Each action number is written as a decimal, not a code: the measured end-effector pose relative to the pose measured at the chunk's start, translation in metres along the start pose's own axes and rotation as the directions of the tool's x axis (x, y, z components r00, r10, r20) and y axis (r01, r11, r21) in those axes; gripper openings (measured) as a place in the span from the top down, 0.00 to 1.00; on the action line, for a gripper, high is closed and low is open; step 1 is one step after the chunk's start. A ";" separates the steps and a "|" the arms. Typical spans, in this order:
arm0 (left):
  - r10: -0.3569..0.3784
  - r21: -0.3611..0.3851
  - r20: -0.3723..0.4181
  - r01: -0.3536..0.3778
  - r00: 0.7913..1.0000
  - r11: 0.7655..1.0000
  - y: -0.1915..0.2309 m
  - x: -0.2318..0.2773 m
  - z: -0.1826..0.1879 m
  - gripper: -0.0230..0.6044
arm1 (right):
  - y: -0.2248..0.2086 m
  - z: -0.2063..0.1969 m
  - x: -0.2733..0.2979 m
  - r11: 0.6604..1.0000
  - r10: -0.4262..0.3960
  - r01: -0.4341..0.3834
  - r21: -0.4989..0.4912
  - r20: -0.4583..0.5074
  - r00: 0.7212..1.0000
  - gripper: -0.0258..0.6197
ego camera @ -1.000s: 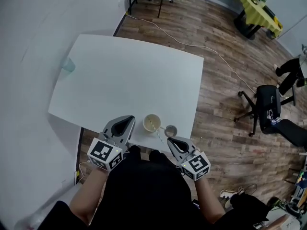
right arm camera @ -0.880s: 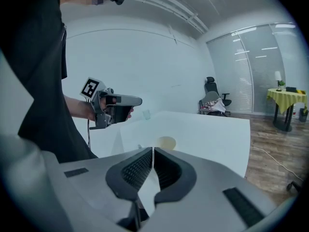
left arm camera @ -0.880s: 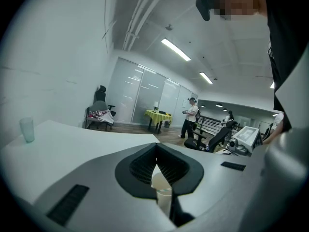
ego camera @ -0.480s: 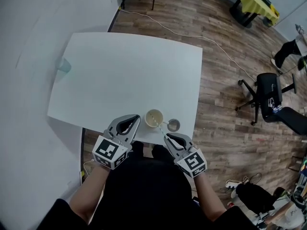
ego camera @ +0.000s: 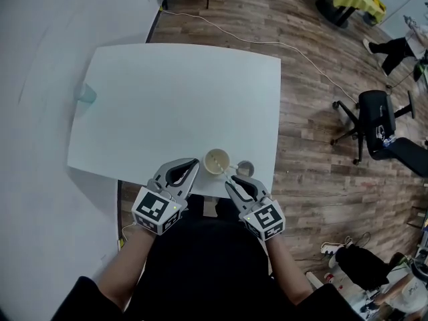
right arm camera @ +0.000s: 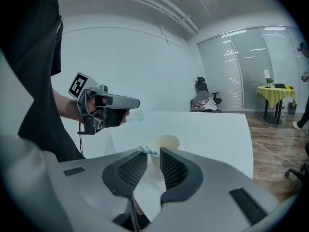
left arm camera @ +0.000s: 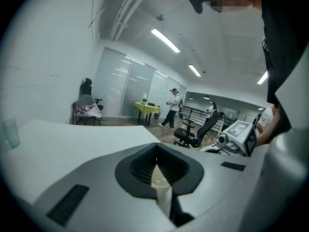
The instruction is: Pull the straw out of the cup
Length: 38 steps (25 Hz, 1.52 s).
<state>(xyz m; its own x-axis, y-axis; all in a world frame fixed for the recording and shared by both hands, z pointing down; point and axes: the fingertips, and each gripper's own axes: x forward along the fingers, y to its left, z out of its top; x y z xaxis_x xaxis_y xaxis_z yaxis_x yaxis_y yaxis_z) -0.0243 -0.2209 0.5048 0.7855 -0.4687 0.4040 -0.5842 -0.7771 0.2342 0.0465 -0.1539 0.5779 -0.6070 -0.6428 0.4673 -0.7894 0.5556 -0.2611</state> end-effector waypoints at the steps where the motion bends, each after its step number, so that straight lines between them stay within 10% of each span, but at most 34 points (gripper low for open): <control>1: -0.002 0.002 0.000 0.002 1.000 1.000 0.001 0.000 0.000 0.94 | -0.001 -0.001 0.002 1.000 -0.005 0.005 0.012 0.005 1.000 0.83; 38: -0.006 0.008 0.020 0.006 1.000 1.000 0.020 0.003 0.012 0.94 | -0.020 0.024 0.003 0.997 -0.077 0.076 0.014 0.037 0.996 0.90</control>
<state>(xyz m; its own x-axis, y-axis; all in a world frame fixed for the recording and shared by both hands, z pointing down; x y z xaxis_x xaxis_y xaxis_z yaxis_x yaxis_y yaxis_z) -0.0308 -0.2429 0.5003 0.7928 -0.4726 0.3848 -0.5781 -0.7830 0.2295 0.0582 -0.1793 0.5639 -0.5478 -0.7027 0.4540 -0.8345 0.4976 -0.2367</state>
